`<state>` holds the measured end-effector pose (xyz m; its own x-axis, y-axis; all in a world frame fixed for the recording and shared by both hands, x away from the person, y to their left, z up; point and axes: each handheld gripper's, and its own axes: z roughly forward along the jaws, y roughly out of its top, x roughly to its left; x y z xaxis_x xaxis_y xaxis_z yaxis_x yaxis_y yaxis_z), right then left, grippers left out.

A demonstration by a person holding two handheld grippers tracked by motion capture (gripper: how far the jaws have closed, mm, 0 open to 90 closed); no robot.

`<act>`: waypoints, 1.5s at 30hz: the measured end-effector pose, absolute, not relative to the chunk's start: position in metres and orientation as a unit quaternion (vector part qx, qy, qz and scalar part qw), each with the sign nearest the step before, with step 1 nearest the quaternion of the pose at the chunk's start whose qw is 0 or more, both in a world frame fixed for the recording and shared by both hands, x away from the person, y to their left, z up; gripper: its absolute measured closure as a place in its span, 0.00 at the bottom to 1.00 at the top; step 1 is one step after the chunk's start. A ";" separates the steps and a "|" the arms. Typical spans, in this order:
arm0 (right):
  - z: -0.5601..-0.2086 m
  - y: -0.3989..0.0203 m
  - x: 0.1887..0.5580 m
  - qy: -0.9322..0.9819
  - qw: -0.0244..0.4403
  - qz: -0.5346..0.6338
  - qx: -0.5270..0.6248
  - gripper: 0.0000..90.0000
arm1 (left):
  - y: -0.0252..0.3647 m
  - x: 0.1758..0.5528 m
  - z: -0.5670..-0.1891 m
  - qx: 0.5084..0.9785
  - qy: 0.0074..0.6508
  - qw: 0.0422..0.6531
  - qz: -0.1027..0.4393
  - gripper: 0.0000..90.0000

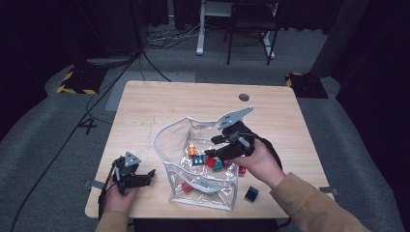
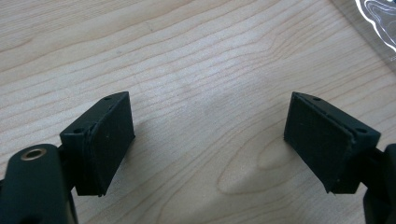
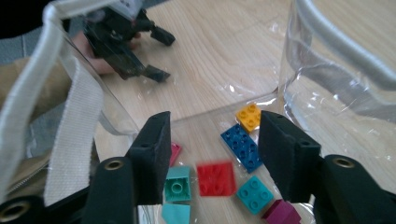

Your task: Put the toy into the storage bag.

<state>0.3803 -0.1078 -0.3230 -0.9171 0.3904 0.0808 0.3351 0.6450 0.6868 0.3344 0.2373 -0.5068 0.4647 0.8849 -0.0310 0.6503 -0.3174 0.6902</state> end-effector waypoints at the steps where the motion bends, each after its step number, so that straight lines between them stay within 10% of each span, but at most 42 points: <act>1: -0.320 -0.110 0.379 0.903 0.038 0.378 0.200 0.49 | 0.237 0.334 -0.507 0.791 0.485 0.326 0.180 0.18; 22: -0.288 -0.187 0.368 0.866 0.099 0.426 0.243 0.47 | 0.237 0.334 -0.507 0.791 0.485 0.326 0.180 0.18; 45: -0.332 -0.247 0.375 0.854 0.125 0.391 0.320 0.44 | 0.237 0.334 -0.507 0.791 0.485 0.325 0.180 0.18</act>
